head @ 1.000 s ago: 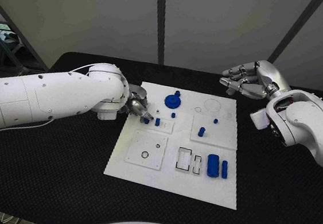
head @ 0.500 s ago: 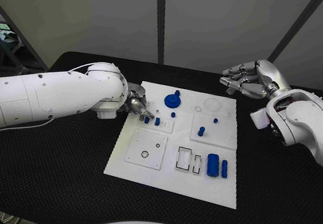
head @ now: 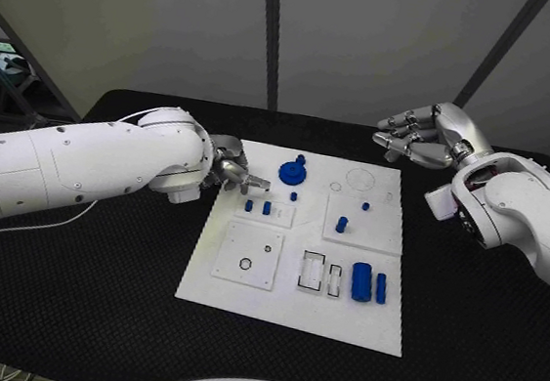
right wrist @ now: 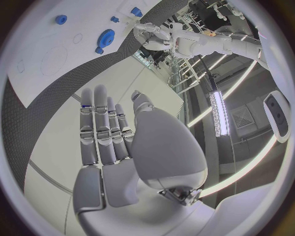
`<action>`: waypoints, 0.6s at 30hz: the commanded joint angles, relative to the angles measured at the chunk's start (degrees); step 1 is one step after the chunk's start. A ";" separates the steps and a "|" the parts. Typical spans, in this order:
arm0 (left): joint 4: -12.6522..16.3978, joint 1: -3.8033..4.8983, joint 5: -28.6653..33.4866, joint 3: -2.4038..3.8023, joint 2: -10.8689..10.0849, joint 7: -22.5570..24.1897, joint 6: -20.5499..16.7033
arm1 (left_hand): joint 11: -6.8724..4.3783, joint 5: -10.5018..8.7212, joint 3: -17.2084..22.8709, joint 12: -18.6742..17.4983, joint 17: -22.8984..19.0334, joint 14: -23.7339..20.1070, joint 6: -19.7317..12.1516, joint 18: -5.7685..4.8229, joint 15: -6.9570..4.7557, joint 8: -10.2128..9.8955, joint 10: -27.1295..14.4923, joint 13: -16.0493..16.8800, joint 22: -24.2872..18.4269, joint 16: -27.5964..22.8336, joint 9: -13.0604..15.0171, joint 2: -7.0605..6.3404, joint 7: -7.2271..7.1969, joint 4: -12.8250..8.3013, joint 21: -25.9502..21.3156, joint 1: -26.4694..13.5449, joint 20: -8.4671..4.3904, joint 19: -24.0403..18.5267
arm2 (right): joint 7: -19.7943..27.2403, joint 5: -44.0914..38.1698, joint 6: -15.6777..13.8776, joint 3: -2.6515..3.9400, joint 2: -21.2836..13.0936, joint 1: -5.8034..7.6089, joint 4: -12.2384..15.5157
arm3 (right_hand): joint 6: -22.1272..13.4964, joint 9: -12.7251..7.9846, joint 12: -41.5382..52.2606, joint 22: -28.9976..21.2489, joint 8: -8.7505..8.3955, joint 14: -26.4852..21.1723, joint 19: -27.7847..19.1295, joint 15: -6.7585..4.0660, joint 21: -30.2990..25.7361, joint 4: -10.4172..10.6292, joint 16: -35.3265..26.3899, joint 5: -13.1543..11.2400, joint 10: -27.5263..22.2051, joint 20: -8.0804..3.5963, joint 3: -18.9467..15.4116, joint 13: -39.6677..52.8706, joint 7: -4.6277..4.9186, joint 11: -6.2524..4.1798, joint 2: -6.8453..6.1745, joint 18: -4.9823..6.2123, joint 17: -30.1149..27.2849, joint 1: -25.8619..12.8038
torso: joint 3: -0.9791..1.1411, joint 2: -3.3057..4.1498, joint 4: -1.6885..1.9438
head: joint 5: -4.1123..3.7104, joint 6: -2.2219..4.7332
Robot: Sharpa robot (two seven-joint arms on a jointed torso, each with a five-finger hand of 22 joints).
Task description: Assemble the parts on the task board
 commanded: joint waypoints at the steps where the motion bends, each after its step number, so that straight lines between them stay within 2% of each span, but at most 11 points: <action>1: 0.18 0.06 6.40 0.05 -0.29 4.85 -9.47 | 1.08 -0.36 -2.42 -4.01 8.75 3.61 -2.41 3.34 1.01 -1.37 -4.22 -4.25 -5.77 -1.12 -0.67 0.19 1.12 0.13 -9.46 0.53 0.81 -3.51 | 0.47 0.17 0.19 0.04 0.00 0.10 -0.01 | -0.53 0.07 0.36 -0.10 -0.29 -0.14 0.19 0.23 -0.38 0.28 -0.20 0.20 -0.22 0.11 -0.11 -0.10 0.06 0.01 0.21 0.65 0.08 -0.25 | 0.00 0.01 0.01 | -0.10 0.11; 2: 0.20 0.06 6.72 0.05 -0.34 5.41 -9.97 | 1.51 -0.23 -2.93 -4.58 6.97 2.59 -3.33 4.14 1.36 -1.90 -5.26 -4.58 -9.34 -4.38 -0.98 0.31 1.63 0.10 -14.24 1.41 1.20 -5.49 | 0.47 0.17 0.19 0.04 -0.01 0.10 -0.01 | -0.53 0.07 0.36 -0.10 -0.29 -0.14 0.19 0.23 -0.38 0.28 -0.20 0.20 -0.22 0.11 -0.11 -0.10 0.06 0.01 0.21 0.65 0.08 -0.25 | 0.01 0.02 0.01 | -0.10 0.15; 3: 0.24 0.06 7.16 0.05 -0.41 6.43 -10.80 | 2.26 0.07 -3.44 -5.54 1.03 -0.73 -4.88 5.51 2.22 -2.75 -7.07 -5.15 -15.32 -15.08 -1.51 0.39 2.38 -0.21 -22.33 3.26 1.60 -9.06 | 0.46 0.18 0.19 0.04 -0.02 0.10 -0.01 | -0.53 0.07 0.36 -0.10 -0.29 -0.14 0.19 0.23 -0.38 0.28 -0.20 0.20 -0.22 0.11 -0.11 -0.10 0.06 0.01 0.21 0.65 0.08 -0.25 | 0.02 0.02 0.01 | -0.13 0.22; 5: 0.36 0.05 7.58 0.05 -0.48 8.85 -12.45 | 3.28 0.57 -4.36 -6.31 -5.76 -4.92 -6.56 7.26 3.18 -3.46 -9.44 -6.01 -24.08 -26.26 -2.25 -0.08 3.55 -0.99 -34.03 8.25 2.64 -13.65 | 0.45 0.19 0.19 0.04 -0.02 0.10 -0.03 | -0.53 0.07 0.36 -0.10 -0.29 -0.14 0.19 0.23 -0.38 0.28 -0.20 0.20 -0.22 0.11 -0.11 -0.10 0.06 0.01 0.21 0.65 0.08 -0.25 | 0.04 0.02 0.02 | -0.31 0.34; 6: 0.43 0.05 7.35 0.04 -0.48 10.41 -13.19 | 3.57 1.05 -3.99 -6.83 -8.82 -7.09 -7.35 7.62 3.51 -3.93 -10.64 -6.44 -26.60 -31.27 -2.66 -0.06 4.00 -2.14 -37.42 11.28 2.99 -15.10 | 0.44 0.19 0.18 0.04 -0.02 0.10 -0.03 | -0.53 0.07 0.36 -0.10 -0.29 -0.14 0.19 0.23 -0.38 0.28 -0.20 0.20 -0.22 0.11 -0.11 -0.10 0.06 0.01 0.21 0.65 0.08 -0.25 | 0.04 0.02 0.02 | -0.40 0.42; 8: 0.58 -0.01 5.99 0.02 -0.33 14.60 -14.81 | 4.76 1.32 -2.62 -8.88 -15.40 -12.76 -8.53 7.51 4.46 -5.03 -13.82 -7.93 -28.43 -42.00 -3.73 0.24 4.96 -4.41 -40.18 17.04 3.75 -16.97 | 0.44 0.19 0.17 0.04 -0.02 0.10 -0.04 | -0.55 0.07 0.38 -0.12 -0.29 -0.14 0.21 0.24 -0.41 0.30 -0.22 0.21 -0.24 0.11 -0.11 -0.11 0.07 0.01 0.23 0.65 0.09 -0.26 | 0.02 0.03 0.01 | -0.57 0.60; 11: 0.78 -0.40 2.04 0.00 0.01 20.95 -16.64 | 6.04 1.05 0.14 -13.27 -19.25 -18.28 -8.84 7.25 5.97 -6.73 -17.72 -11.76 -31.51 -46.60 -5.76 0.29 6.39 -6.87 -44.80 24.33 5.24 -20.25 | 0.43 0.20 0.16 0.04 0.03 0.10 -0.09 | -0.56 0.07 0.39 -0.12 -0.29 -0.14 0.21 0.24 -0.42 0.30 -0.23 0.23 -0.25 0.11 -0.11 -0.12 0.07 0.01 0.25 0.65 0.09 -0.25 | -0.01 0.08 0.01 | -0.83 0.82; 12: 0.78 -0.60 -0.17 0.00 0.24 23.25 -17.26 | 6.51 0.97 0.91 -14.99 -20.56 -19.64 -8.58 7.65 6.37 -7.47 -18.33 -13.60 -32.53 -47.46 -6.70 -0.22 6.34 -7.35 -46.17 26.18 5.37 -20.92 | 0.43 0.20 0.17 0.04 0.06 0.10 -0.11 | -0.56 0.07 0.39 -0.13 -0.29 -0.14 0.21 0.23 -0.43 0.29 -0.24 0.23 -0.25 0.11 -0.10 -0.12 0.07 0.01 0.26 0.65 0.09 -0.24 | -0.02 0.09 -0.02 | -0.89 0.90; 14: 0.63 -0.94 -4.43 0.00 0.85 26.92 -18.30 | 6.64 0.88 2.16 -17.39 -22.33 -20.53 -8.11 7.57 6.16 -9.29 -17.86 -16.59 -33.51 -47.80 -8.56 -1.19 5.91 -8.14 -47.35 28.77 5.92 -21.03 | 0.43 0.20 0.18 0.04 0.10 0.10 -0.11 | -0.56 0.07 0.39 -0.13 -0.29 -0.14 0.21 0.23 -0.43 0.29 -0.24 0.23 -0.25 0.11 -0.10 -0.12 0.07 0.01 0.26 0.65 0.09 -0.24 | -0.02 0.10 -0.06 | -0.96 1.00; 18: 0.11 -1.41 -11.99 -0.22 2.16 30.31 -18.09 | 6.31 0.66 3.31 -21.76 -24.76 -19.31 -5.57 7.68 5.95 -12.58 -16.15 -22.37 -33.63 -45.67 -12.04 -2.93 5.41 -8.89 -47.05 31.05 5.54 -19.13 | 0.40 0.20 0.22 0.04 0.16 0.10 -0.04 | -0.56 0.08 0.41 -0.14 -0.28 -0.14 0.23 0.23 -0.45 0.27 -0.25 0.26 -0.26 0.11 -0.07 -0.14 0.06 0.00 0.28 0.65 0.09 -0.18 | 0.00 0.16 -0.15 | -1.06 1.13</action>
